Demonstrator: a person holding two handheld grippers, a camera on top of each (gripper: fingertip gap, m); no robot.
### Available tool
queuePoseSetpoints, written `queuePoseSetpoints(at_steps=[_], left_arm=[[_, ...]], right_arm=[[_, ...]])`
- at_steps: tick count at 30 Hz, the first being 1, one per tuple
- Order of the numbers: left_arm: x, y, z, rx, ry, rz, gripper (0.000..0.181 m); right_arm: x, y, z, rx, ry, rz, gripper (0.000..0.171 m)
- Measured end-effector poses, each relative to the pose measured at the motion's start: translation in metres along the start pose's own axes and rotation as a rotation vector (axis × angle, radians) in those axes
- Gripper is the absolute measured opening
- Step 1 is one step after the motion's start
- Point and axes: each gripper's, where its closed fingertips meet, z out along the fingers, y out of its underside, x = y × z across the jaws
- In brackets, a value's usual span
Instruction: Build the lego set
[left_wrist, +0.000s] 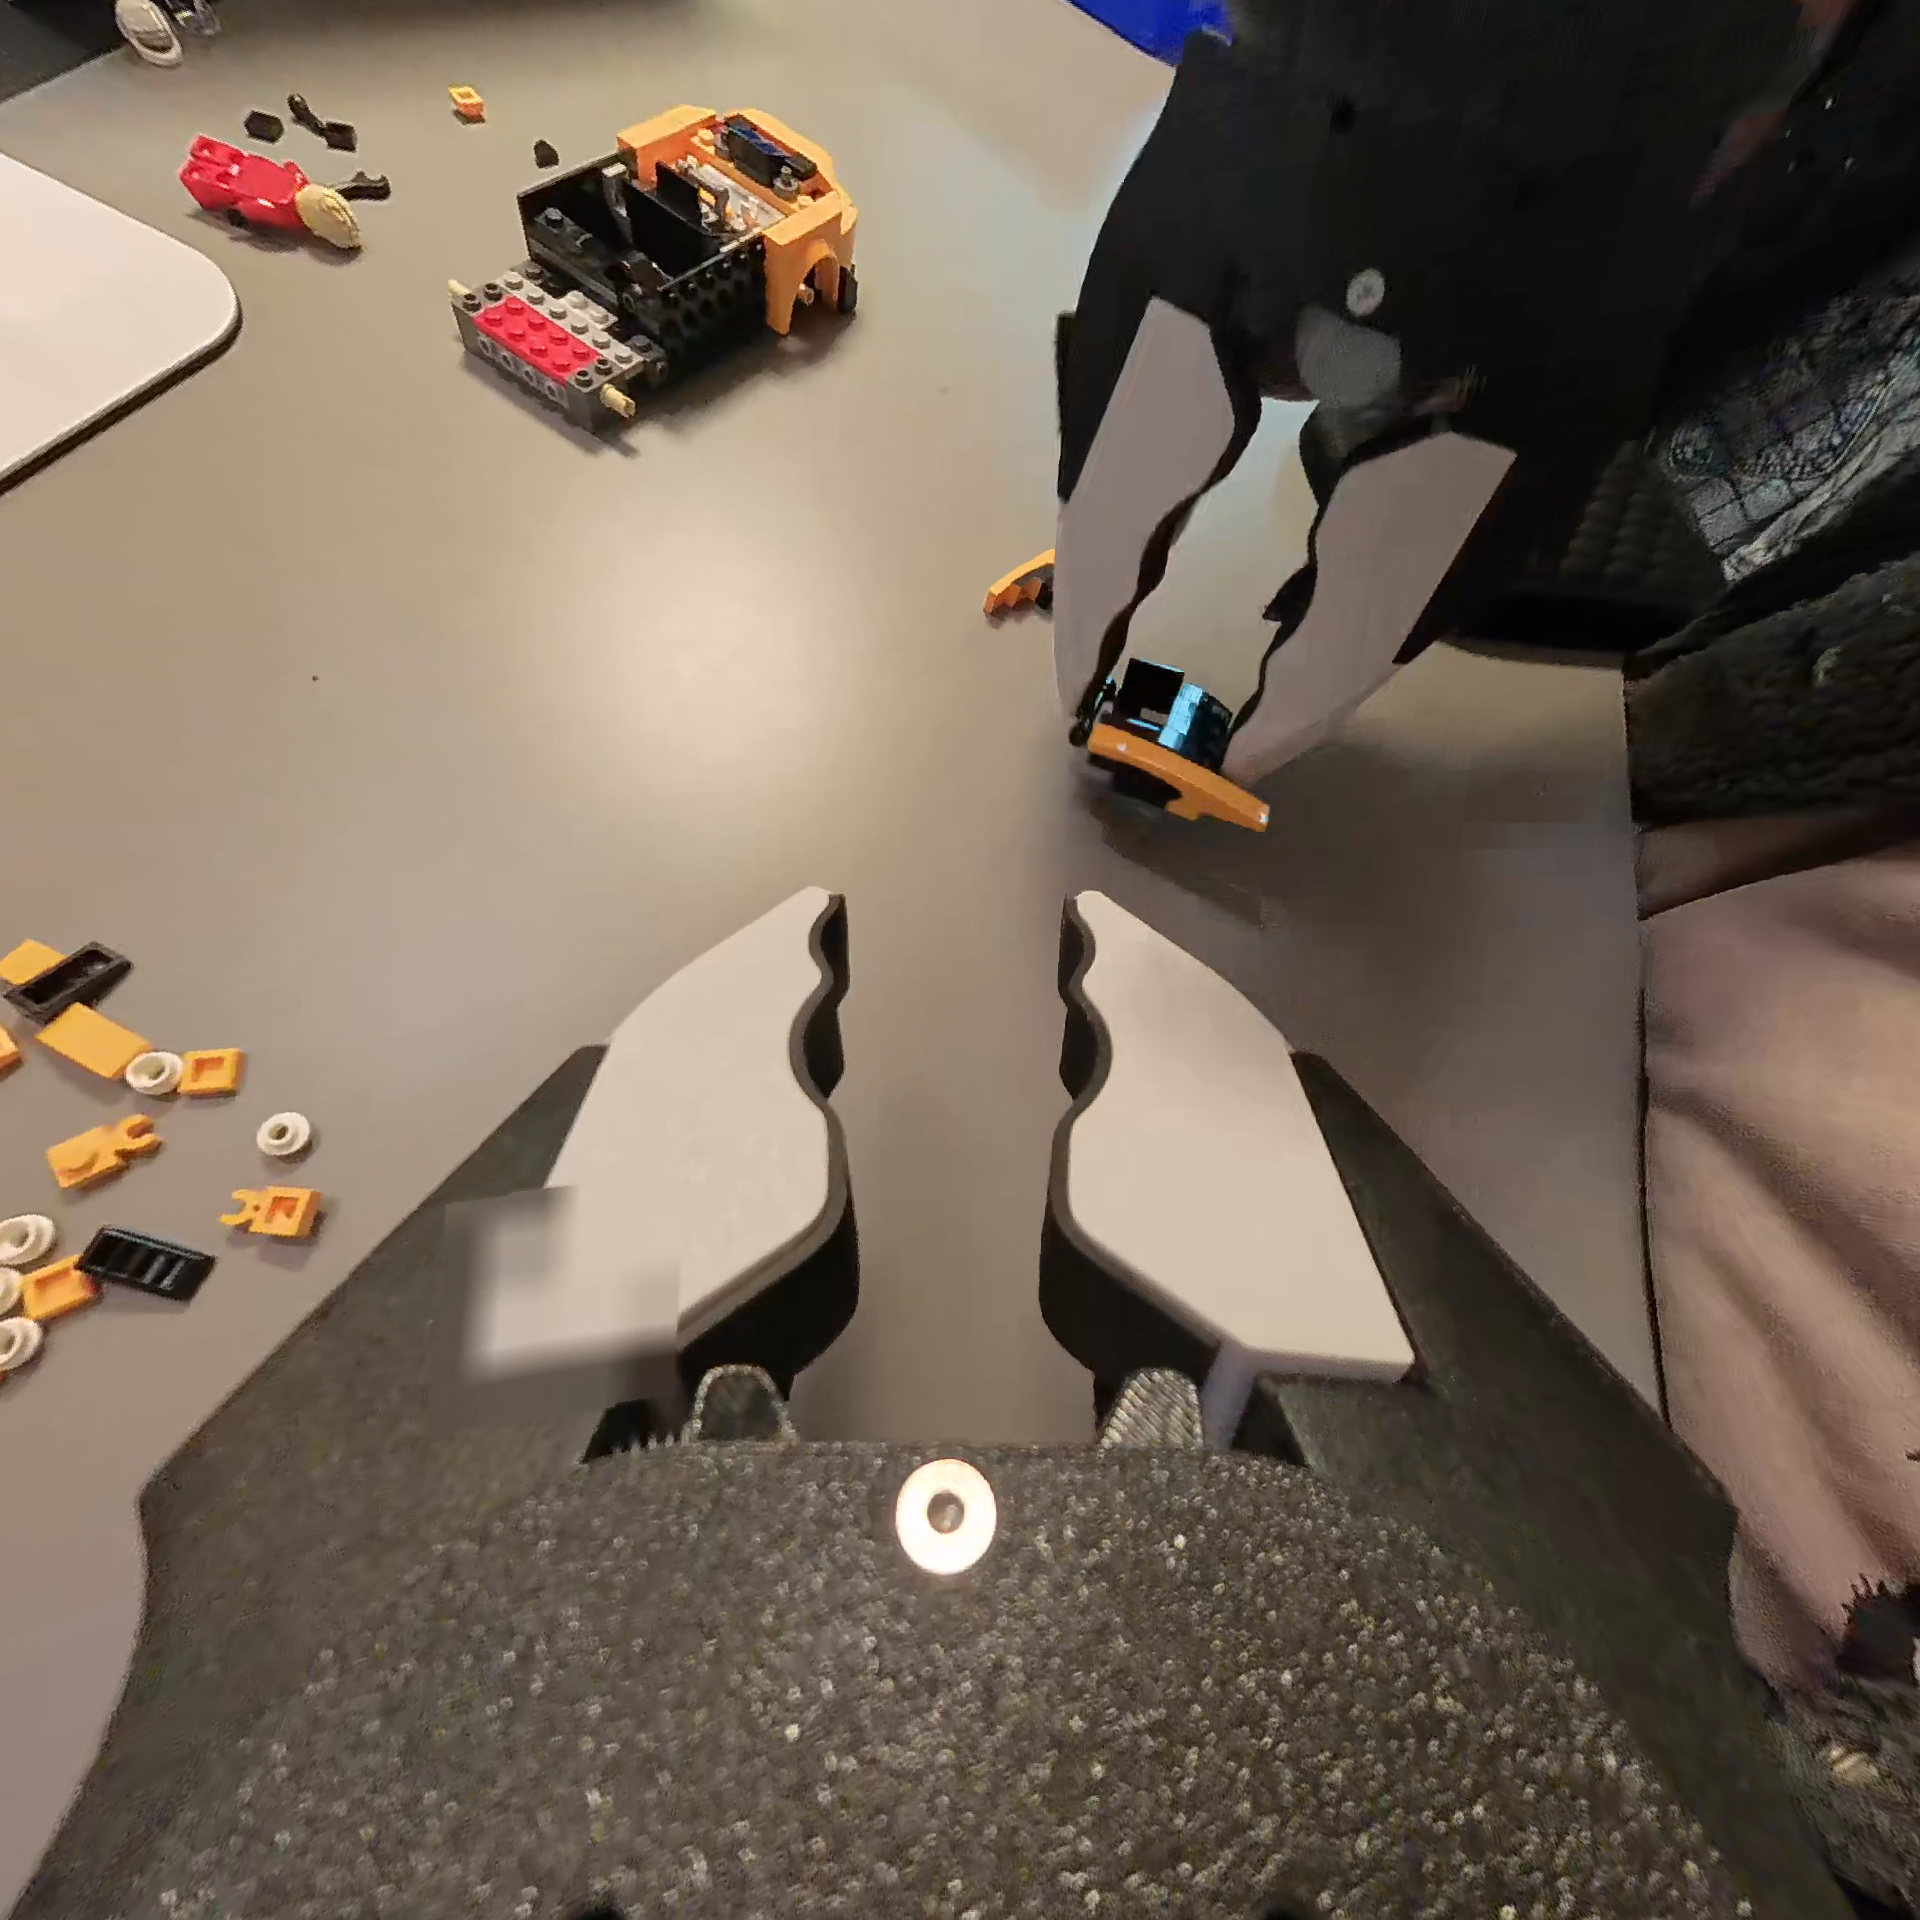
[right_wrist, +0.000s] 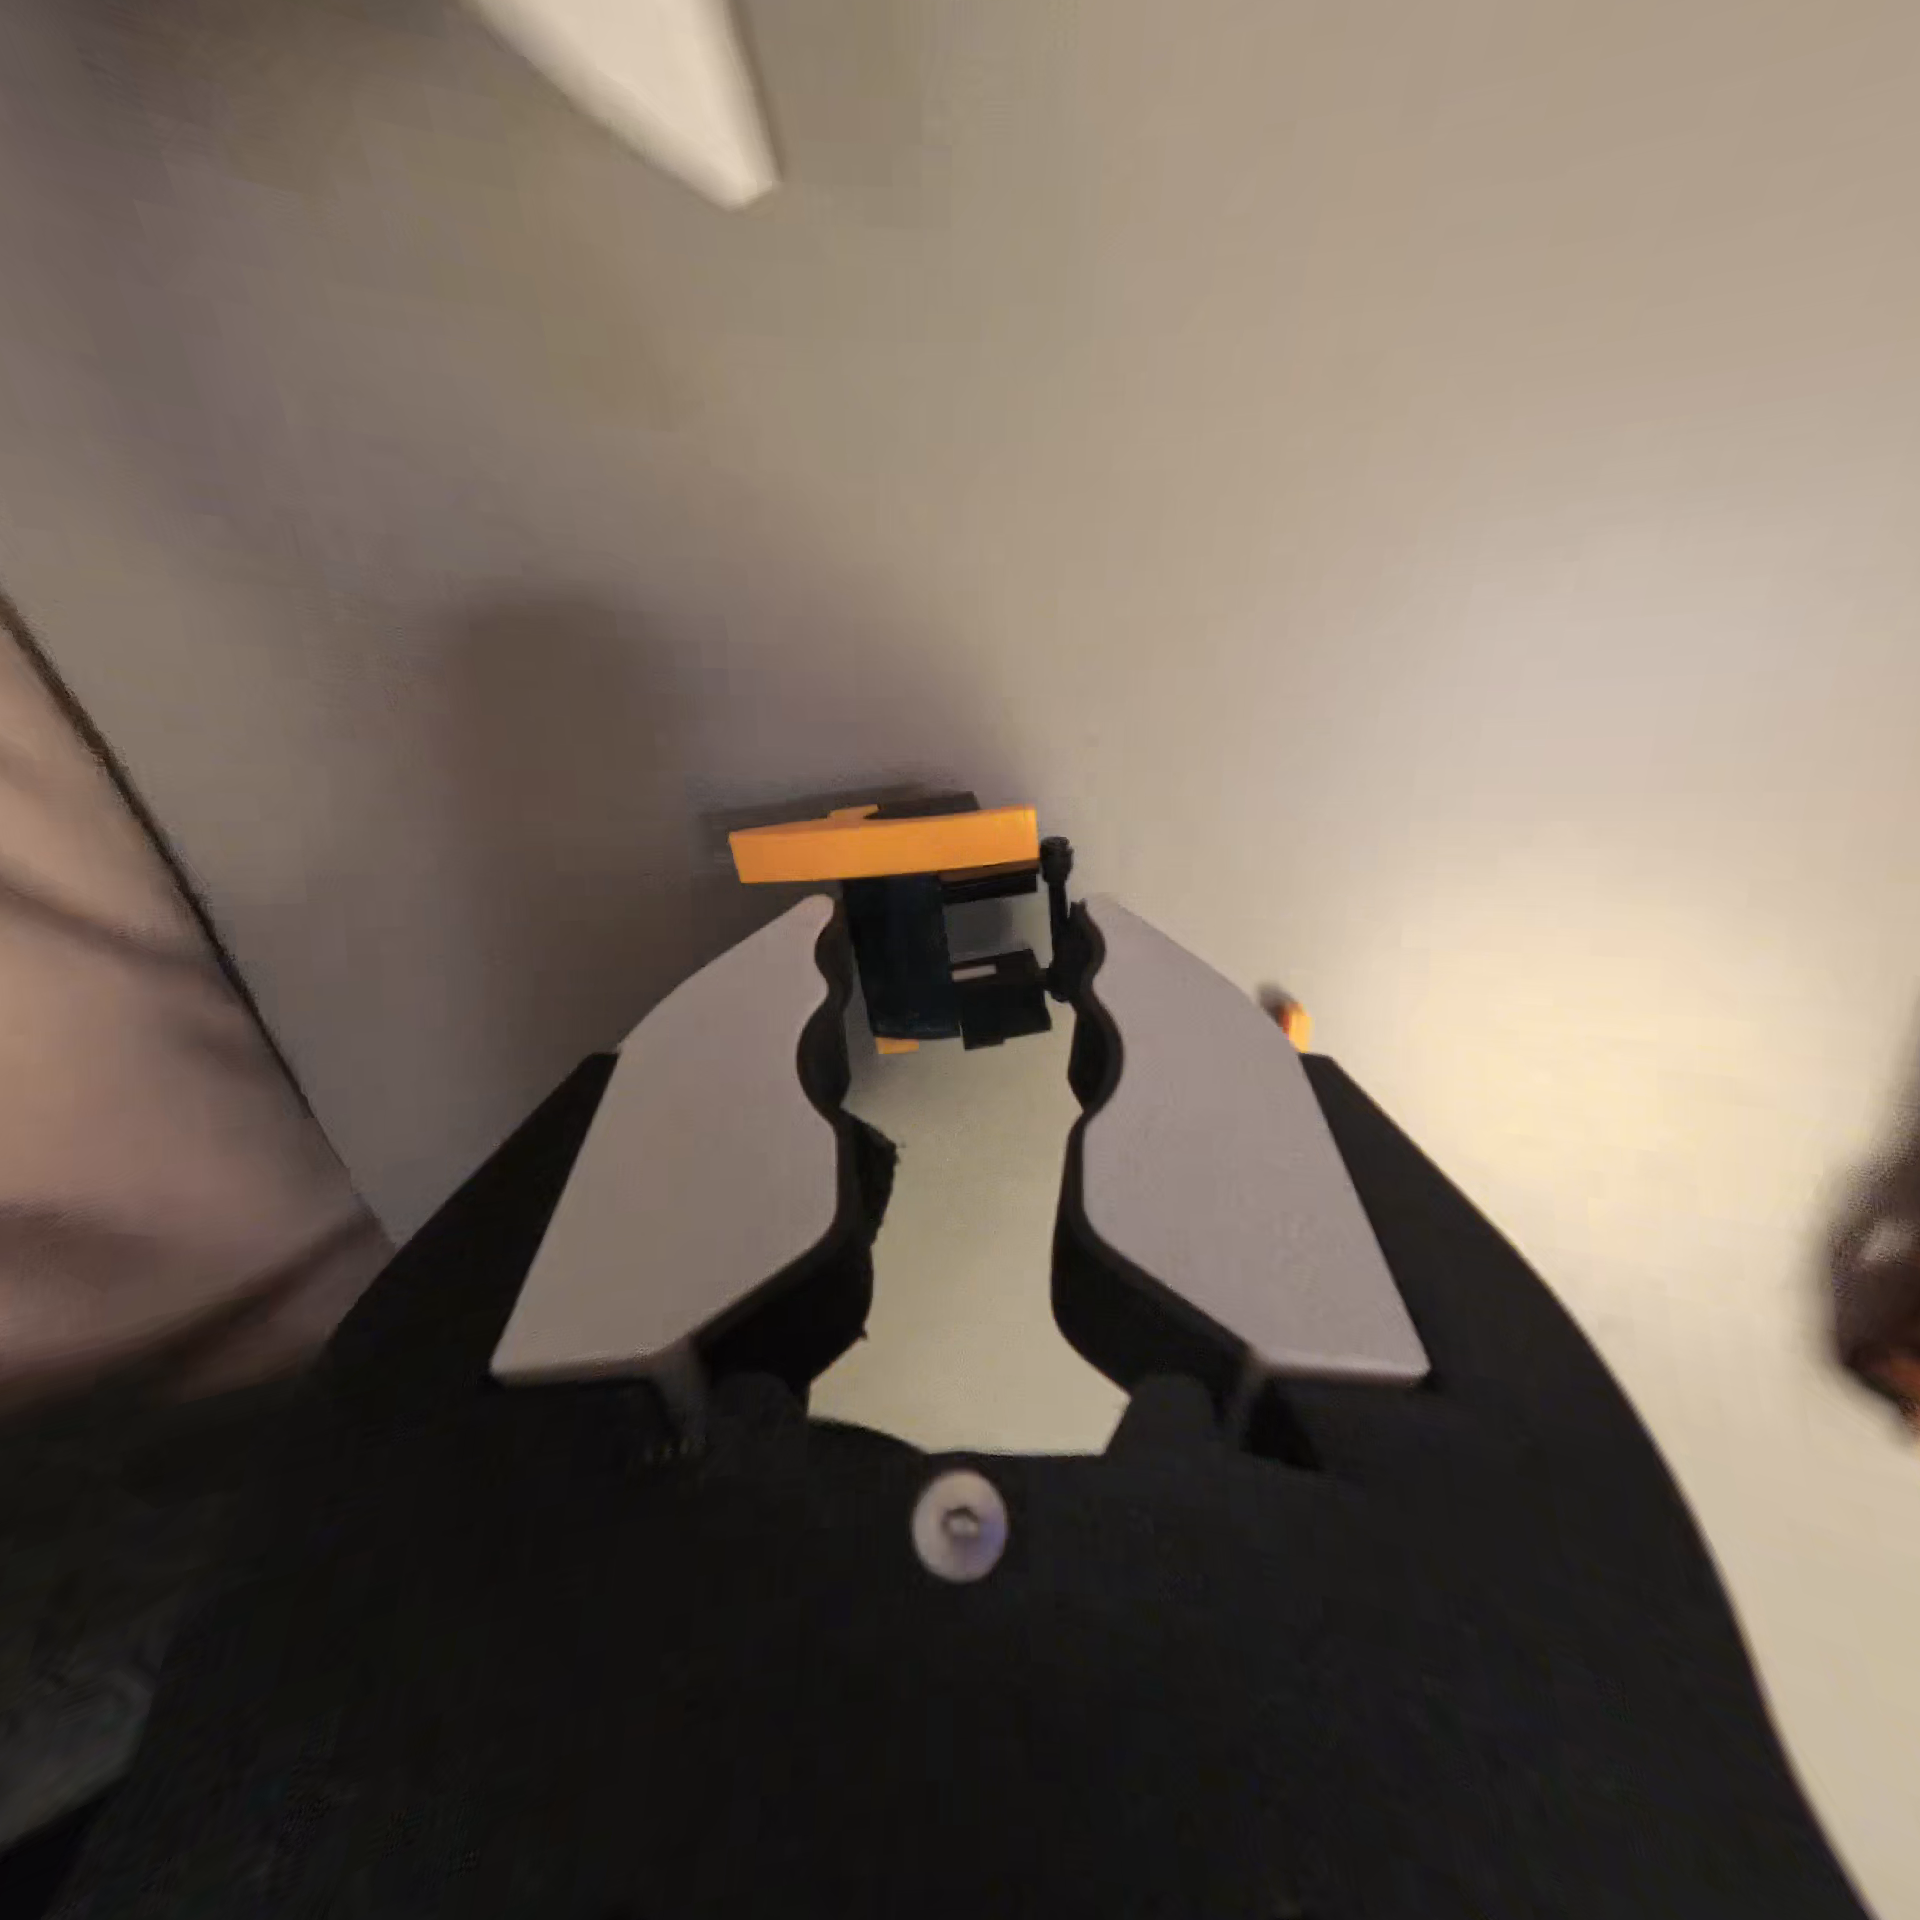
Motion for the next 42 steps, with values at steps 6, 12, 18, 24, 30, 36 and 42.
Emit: queuePoseSetpoints(at_steps=[6, 12, 18, 24, 30, 36, 42], left_arm=[[0.013, 0.011, 0.018, -0.012, 0.017, 0.020, 0.038], [0.016, 0.018, 0.023, -0.031, 0.012, 0.044, 0.037], [0.012, 0.021, 0.025, -0.036, 0.013, 0.033, 0.036], [0.014, 0.022, 0.030, -0.034, 0.011, 0.075, 0.035], [0.013, 0.022, 0.034, -0.051, -0.036, 0.153, 0.034], [0.012, 0.023, 0.034, -0.049, -0.034, 0.144, 0.034], [0.015, 0.022, 0.033, -0.045, -0.026, 0.150, 0.033]], right_arm=[[0.019, 0.008, -0.002, 0.065, 0.122, 0.315, 0.040], [0.014, 0.004, 0.005, 0.114, 0.111, 0.231, 0.056], [0.009, 0.012, -0.020, 0.228, 0.080, -0.407, 0.062], [0.024, 0.012, -0.010, 0.281, 0.064, -0.697, 0.061], [0.014, 0.002, 0.002, 0.138, -0.042, -0.904, 0.062], [0.012, -0.007, 0.006, 0.134, -0.024, -0.831, 0.048], [0.024, -0.004, 0.003, 0.109, 0.151, -0.436, 0.047]])
